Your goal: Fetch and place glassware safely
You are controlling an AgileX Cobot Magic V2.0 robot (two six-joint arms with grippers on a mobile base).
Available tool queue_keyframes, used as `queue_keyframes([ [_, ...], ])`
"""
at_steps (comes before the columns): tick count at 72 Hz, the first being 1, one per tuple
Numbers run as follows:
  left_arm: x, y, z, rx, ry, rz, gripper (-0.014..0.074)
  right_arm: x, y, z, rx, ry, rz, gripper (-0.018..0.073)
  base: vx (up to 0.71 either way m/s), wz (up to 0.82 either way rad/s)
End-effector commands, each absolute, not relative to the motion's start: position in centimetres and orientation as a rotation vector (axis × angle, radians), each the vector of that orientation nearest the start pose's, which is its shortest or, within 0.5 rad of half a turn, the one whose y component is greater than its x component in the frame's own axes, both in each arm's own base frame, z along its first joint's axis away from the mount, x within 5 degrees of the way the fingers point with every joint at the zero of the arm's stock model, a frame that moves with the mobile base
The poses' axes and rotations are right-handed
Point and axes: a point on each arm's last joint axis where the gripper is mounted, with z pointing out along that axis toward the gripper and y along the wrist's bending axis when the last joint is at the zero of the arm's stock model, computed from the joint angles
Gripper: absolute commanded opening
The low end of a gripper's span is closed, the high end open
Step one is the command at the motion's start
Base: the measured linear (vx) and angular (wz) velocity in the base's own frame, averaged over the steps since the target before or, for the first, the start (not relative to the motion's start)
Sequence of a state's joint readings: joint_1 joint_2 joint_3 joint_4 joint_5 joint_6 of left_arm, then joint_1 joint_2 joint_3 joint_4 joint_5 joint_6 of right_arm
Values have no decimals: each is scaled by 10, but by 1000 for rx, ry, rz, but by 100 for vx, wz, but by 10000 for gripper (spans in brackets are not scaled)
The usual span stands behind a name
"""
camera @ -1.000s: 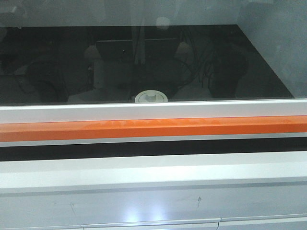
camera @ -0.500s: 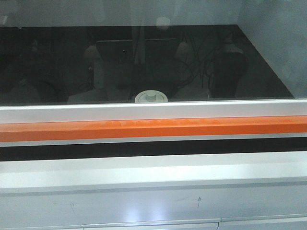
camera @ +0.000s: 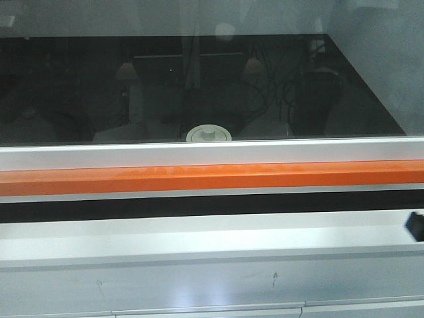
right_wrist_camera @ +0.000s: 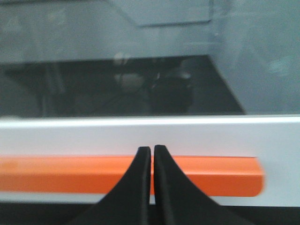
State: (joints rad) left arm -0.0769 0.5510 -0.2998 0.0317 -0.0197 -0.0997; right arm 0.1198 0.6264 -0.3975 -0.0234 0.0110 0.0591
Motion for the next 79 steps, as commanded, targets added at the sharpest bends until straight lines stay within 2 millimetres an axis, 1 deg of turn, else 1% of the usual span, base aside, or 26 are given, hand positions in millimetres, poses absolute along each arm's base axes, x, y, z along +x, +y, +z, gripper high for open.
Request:
queue_keyframes([
  [1,123,-11,282,20,1653,-115,-7,144,28,303,-180,1655,125,-3,0,0],
  [9,120,-11,265,21,1678,-115,-7,151,42,297,-241,1638,192,-3,0,0],
  [14,119,-11,257,17,1681,-120,-7,151,48,287,-269,1597,230,-3,0,0],
  [21,119,-10,255,10,1677,-125,-7,151,55,268,-291,1589,273,-3,0,0],
  [29,119,-10,252,14,1701,-119,-7,156,58,245,-292,1624,286,-3,0,0],
  [34,120,-11,250,15,1716,-119,-7,160,58,235,-270,1647,291,-3,0,0],
  [42,122,-11,241,16,1702,-121,-7,167,60,225,-244,1668,295,-3,0,0],
  [51,122,-11,237,17,1650,-126,-7,174,62,218,-241,1672,294,-3,0,0],
  [61,126,-12,234,17,1656,-127,-7,182,63,212,-219,1659,295,-3,0,0],
  [79,135,-12,230,19,1670,-127,-7,186,64,214,-202,1598,299,-3,0,0],
])
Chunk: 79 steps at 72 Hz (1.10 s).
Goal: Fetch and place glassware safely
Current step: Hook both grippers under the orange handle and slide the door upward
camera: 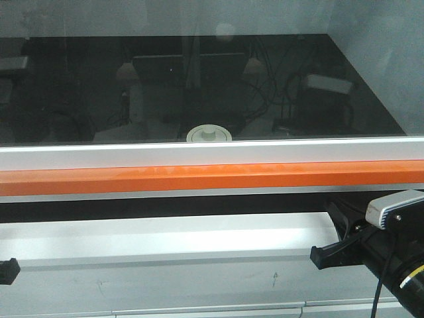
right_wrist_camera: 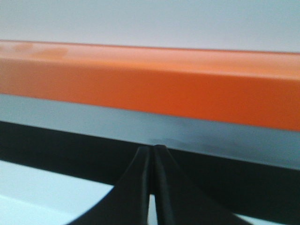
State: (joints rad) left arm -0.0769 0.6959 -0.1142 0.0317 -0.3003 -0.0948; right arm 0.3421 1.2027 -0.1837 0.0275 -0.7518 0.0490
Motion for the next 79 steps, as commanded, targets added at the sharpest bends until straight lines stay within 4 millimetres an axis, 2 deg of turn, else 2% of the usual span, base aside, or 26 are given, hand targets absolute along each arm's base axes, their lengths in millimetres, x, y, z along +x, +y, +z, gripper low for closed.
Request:
queue_keyframes([
  [1,135,-12,230,19,1670,-126,-7,186,64,215,-195,1595,299,-3,0,0],
  [30,146,-14,224,25,1677,-124,-7,188,55,218,-90,1567,255,-1,0,0],
  [67,160,-15,220,39,1632,-117,-7,189,55,219,-165,1555,176,-1,0,0],
  [79,164,-15,218,39,1630,-118,-7,189,53,220,-133,1546,165,-1,0,0],
])
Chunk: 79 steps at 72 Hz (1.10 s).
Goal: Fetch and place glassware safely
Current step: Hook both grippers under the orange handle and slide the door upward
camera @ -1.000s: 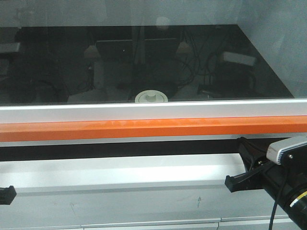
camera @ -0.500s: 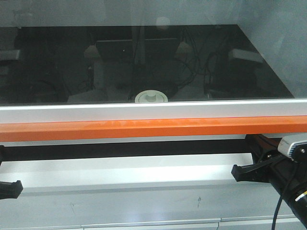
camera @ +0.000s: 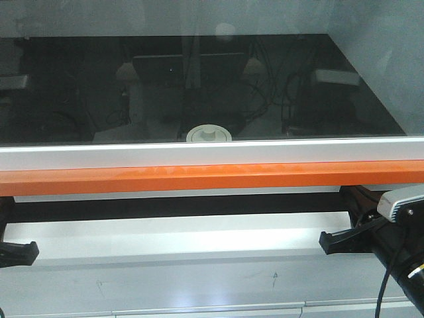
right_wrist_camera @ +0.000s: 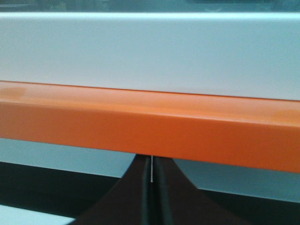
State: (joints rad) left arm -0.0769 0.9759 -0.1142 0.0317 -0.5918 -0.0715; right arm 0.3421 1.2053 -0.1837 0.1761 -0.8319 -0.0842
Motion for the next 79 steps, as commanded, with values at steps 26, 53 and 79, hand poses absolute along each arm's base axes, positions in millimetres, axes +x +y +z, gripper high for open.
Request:
queue_keyframes([
  [26,171,-8,217,-39,1589,-63,-7,190,51,220,-116,1539,142,-1,0,0],
  [53,174,-7,220,-46,1527,-50,-7,190,50,222,-152,1514,90,-1,0,0],
  [79,172,-7,225,-50,1484,-58,-7,190,49,228,-129,1461,98,-1,0,0],
])
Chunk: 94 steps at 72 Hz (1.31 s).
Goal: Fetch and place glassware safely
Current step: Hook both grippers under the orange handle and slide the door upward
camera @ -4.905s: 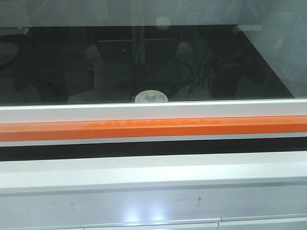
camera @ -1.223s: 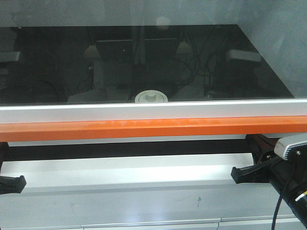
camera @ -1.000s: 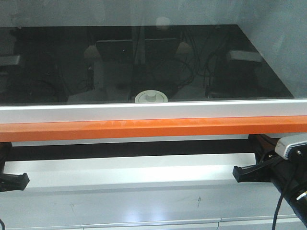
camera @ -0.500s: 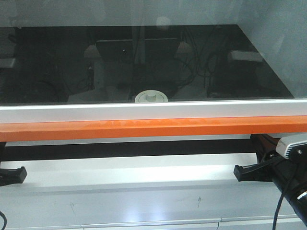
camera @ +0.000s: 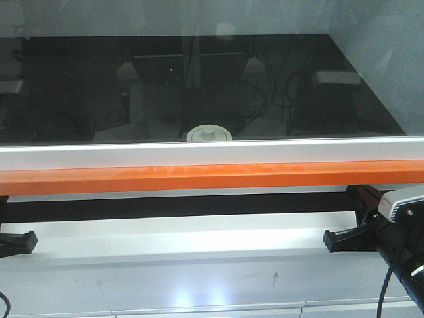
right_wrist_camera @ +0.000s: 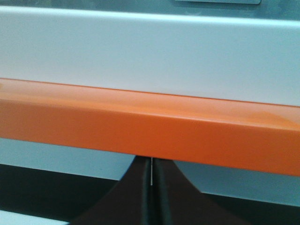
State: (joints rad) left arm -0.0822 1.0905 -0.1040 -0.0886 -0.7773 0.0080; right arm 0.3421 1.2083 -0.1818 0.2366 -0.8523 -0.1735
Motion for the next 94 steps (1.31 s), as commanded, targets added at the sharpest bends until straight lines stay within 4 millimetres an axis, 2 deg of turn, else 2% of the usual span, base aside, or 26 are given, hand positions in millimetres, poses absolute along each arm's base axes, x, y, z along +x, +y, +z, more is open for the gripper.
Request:
queue_keyframes([
  [1,172,-7,225,-51,1482,-58,-7,190,49,228,-127,1461,101,-1,0,0],
  [20,167,-7,237,-50,1434,-60,-7,192,50,233,-99,1432,132,-1,0,0],
  [38,170,-8,257,-45,1382,-70,-7,199,57,246,-127,1393,165,-1,0,0],
  [66,171,-8,261,-42,1360,-70,-7,204,59,254,-137,1384,167,-1,0,0],
  [81,169,-8,265,-43,1330,-71,-7,201,58,261,-129,1354,172,-1,0,0],
  [94,167,-8,284,-45,1291,-80,-7,199,58,274,-129,1348,187,-1,0,0],
])
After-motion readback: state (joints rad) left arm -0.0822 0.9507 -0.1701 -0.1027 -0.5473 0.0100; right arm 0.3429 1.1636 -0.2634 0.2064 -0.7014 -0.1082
